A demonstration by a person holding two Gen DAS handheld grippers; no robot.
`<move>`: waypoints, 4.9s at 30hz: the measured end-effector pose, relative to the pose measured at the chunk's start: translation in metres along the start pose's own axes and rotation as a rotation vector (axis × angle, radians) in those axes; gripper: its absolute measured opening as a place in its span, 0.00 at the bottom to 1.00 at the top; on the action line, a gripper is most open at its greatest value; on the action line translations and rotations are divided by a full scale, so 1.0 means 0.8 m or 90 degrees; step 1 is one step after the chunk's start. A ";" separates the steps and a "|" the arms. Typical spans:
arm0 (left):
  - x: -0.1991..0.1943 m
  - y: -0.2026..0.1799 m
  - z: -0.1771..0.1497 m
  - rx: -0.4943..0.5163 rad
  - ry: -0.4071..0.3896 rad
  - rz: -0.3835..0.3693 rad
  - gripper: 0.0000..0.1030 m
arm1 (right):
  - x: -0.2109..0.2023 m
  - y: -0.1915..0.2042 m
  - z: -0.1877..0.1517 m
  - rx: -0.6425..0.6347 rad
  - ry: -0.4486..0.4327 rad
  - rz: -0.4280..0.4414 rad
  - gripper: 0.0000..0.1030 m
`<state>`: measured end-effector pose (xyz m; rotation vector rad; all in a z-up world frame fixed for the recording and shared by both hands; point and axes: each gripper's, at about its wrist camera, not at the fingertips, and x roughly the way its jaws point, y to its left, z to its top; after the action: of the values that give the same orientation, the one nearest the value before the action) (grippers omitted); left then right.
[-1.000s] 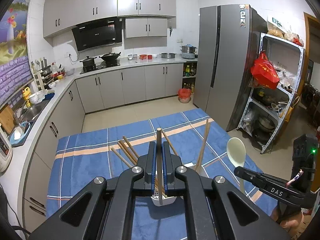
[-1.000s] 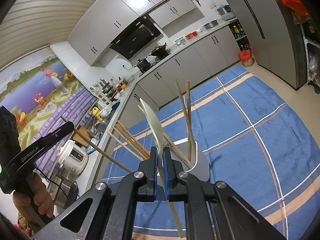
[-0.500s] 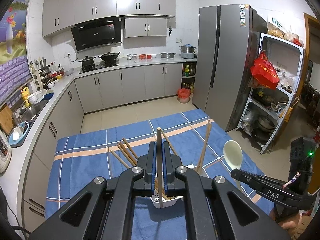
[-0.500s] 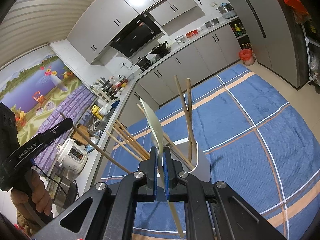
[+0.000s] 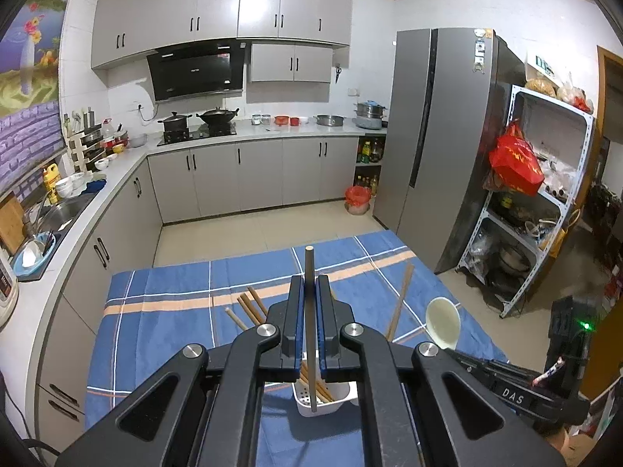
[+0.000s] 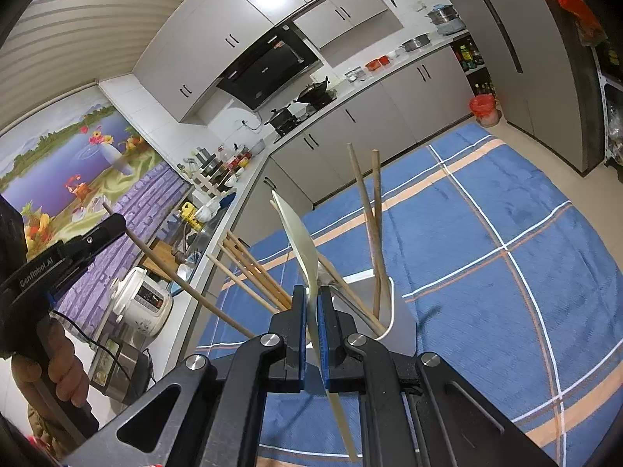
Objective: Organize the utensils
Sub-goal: 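Lower the chopstick into the holder with the left tool while the right tool approaches, then lower the white spoon into the holder compartment with the right tool, then open both tools to release the chopstick and white spoon in the holder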
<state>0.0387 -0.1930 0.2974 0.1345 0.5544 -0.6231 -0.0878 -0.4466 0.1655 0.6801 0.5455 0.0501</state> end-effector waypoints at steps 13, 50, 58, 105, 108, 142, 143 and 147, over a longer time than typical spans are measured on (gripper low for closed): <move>0.029 0.002 0.002 -0.011 0.020 -0.006 0.05 | 0.030 0.002 0.011 -0.006 0.005 0.011 0.06; 0.108 0.020 -0.052 -0.073 0.099 -0.025 0.05 | 0.074 0.031 0.045 -0.064 -0.057 0.023 0.06; 0.110 0.013 -0.053 -0.065 0.093 -0.029 0.05 | 0.134 0.019 0.037 -0.085 -0.051 -0.012 0.06; 0.114 -0.005 -0.064 -0.033 0.075 0.067 0.06 | 0.146 -0.010 -0.033 -0.124 -0.008 -0.113 0.06; 0.115 -0.005 -0.064 -0.038 0.076 0.068 0.06 | 0.145 -0.009 -0.034 -0.120 -0.007 -0.111 0.06; 0.080 -0.004 -0.073 -0.081 0.082 0.048 0.33 | 0.083 -0.005 -0.036 -0.096 -0.032 -0.100 0.39; 0.074 -0.005 -0.073 -0.081 0.077 0.050 0.33 | 0.080 -0.003 -0.036 -0.096 -0.034 -0.100 0.39; 0.055 -0.011 -0.074 -0.083 0.070 0.050 0.37 | 0.061 0.002 -0.041 -0.096 -0.041 -0.106 0.40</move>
<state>0.0362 -0.2058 0.2242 0.0670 0.6909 -0.5033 -0.0618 -0.4156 0.1229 0.4859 0.5284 -0.0860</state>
